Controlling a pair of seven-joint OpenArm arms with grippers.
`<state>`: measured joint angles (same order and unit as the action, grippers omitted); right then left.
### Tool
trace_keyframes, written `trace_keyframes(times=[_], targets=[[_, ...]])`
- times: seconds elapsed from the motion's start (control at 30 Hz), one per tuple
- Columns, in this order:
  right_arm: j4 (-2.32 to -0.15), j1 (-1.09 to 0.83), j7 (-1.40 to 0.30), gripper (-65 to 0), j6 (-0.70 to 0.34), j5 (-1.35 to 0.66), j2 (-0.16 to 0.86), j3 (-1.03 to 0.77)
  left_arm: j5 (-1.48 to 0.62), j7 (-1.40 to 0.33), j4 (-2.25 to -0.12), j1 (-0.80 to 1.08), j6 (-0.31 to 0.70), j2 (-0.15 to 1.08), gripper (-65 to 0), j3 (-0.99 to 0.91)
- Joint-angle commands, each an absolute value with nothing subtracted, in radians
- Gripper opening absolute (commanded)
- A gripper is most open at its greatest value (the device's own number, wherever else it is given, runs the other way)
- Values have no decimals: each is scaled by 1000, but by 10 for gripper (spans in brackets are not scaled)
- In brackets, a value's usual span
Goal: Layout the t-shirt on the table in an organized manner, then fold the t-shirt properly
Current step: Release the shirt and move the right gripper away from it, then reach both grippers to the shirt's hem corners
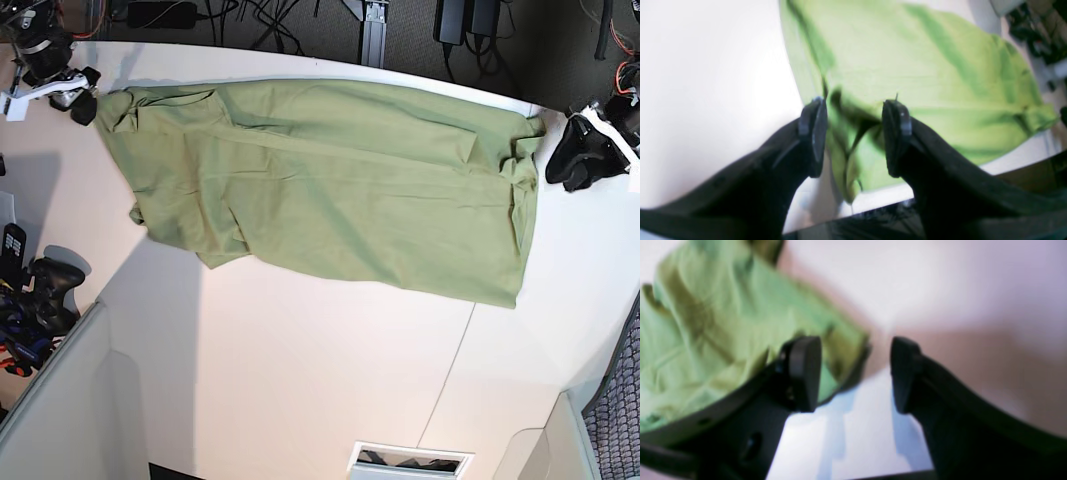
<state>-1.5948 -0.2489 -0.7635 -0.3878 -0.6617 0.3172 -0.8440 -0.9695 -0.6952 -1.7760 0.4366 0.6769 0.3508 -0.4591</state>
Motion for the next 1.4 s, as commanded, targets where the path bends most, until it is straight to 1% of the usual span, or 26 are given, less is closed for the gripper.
trace_keyframes(times=[0.0, 0.13, 0.23, 0.3, 0.4, 0.57, 0.77, 0.83, 0.9, 1.1, 1.27, 1.3, 1.37], targets=[[-1621, -231, -736, -316, -391, -679, 352, -860, -991, -678, -1818, 433, 698, 371, -345, -465], [-1623, -144, -717, -316, -389, -682, 404, -866, -991, -673, -1921, 432, 698, 380, -345, -455], [-1623, -28, -715, -316, -390, -678, 416, -845, -979, -669, -1978, 432, 698, 380, -345, -418], [-1614, 51, -714, -316, -389, -660, 415, -802, -956, -664, -1989, 432, 698, 380, -345, -374], [-1552, 174, -698, -316, -389, -650, 414, -690, -891, -642, -1988, 432, 698, 380, -345, -292], [-1335, 403, -648, -316, -389, -582, 390, -463, -794, -628, -1988, 434, 698, 379, -345, -186], [-920, 620, -595, -316, -388, -440, 302, -262, -788, -625, -1988, 435, 698, 380, -345, -162], [-813, 651, -594, -316, -388, -418, 287, -218, -788, -625, -1988, 435, 698, 379, -345, -162], [-758, 656, -578, -316, -389, -387, 280, -186, -788, -625, -1988, 435, 698, 380, -345, -162], [-745, 653, -580, -316, -389, -366, 282, -170, -788, -625, -1988, 435, 698, 380, -345, -162], [-745, 653, -616, -318, -389, -364, 270, -170, -799, -625, -1988, 432, 698, 380, -345, -162], [-745, 651, -628, -328, -389, -362, 266, -170, -804, -624, -1988, 429, 698, 379, -345, -162], [-746, 642, -641, -388, -389, -363, 263, -170, -804, -617, -1988, 429, 698, 379, -345, -162]])
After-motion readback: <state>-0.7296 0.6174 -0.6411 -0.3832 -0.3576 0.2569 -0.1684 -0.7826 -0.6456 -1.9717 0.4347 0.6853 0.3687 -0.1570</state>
